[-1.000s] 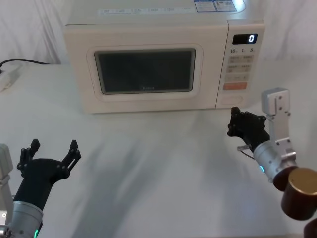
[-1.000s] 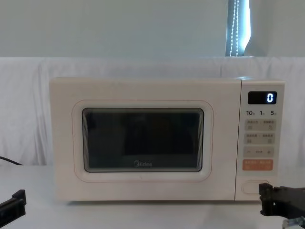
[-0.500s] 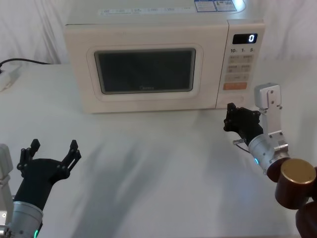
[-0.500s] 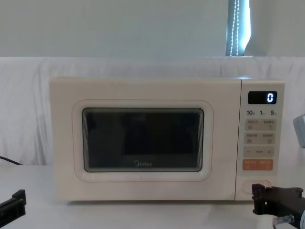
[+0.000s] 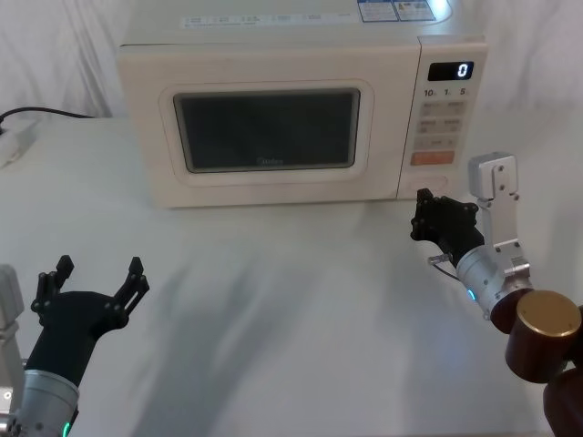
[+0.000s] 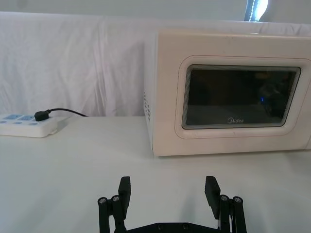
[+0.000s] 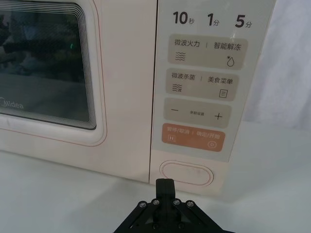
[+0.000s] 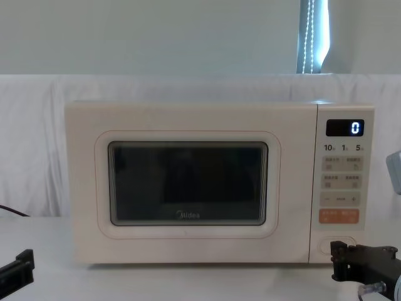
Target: Press the button to open the microwave door with one hand; close the microwave door with the other hand.
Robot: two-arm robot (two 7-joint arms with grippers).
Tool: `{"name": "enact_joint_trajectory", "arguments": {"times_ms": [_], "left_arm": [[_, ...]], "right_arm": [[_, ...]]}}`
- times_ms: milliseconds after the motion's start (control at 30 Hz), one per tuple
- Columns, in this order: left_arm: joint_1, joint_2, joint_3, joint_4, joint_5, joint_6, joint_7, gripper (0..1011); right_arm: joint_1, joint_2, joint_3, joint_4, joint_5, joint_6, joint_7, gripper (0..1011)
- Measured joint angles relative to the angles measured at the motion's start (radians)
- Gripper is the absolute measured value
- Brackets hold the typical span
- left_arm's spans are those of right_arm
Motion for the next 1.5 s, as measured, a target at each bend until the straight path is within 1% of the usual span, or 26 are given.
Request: {"name": "enact_joint_trajectory", "arguments": {"times_ms": [533, 633, 667, 733, 767, 867, 900, 967, 1200, 1500], "left_arm": [[0.000, 0.000, 0.000, 0.000, 0.000, 0.000, 0.000, 1001], [0.000, 0.000, 0.000, 0.000, 0.000, 0.000, 0.000, 1001], [0.000, 0.000, 0.000, 0.000, 0.000, 0.000, 0.000, 1001], [0.000, 0.000, 0.000, 0.000, 0.000, 0.000, 0.000, 1001], [0.000, 0.000, 0.000, 0.000, 0.000, 0.000, 0.000, 1001], [0.000, 0.000, 0.000, 0.000, 0.000, 0.000, 0.000, 1001], [0.000, 0.000, 0.000, 0.000, 0.000, 0.000, 0.000, 1001], [0.000, 0.000, 0.000, 0.000, 0.000, 0.000, 0.000, 1001], [0.000, 0.000, 0.000, 0.000, 0.000, 0.000, 0.000, 1001], [0.000, 0.000, 0.000, 0.000, 0.000, 0.000, 0.000, 1001]], "right_arm": [[-0.002, 0.000, -0.001, -0.003, -0.001, 0.003, -0.004, 0], [0.014, -0.004, 0.003, 0.031, 0.002, -0.011, -0.004, 0], [0.026, -0.008, 0.005, 0.057, 0.005, -0.023, -0.004, 0], [0.041, -0.011, 0.007, 0.084, 0.007, -0.036, -0.004, 0], [0.055, -0.013, 0.008, 0.108, 0.009, -0.048, -0.002, 0], [0.077, -0.014, 0.010, 0.145, 0.011, -0.064, 0.001, 0], [0.077, -0.014, 0.010, 0.145, 0.011, -0.064, 0.001, 0], [0.092, -0.015, 0.011, 0.168, 0.011, -0.072, 0.003, 0], [0.103, -0.015, 0.015, 0.183, 0.011, -0.076, 0.007, 0], [0.109, -0.010, 0.029, 0.197, 0.017, -0.079, 0.006, 0]]}}
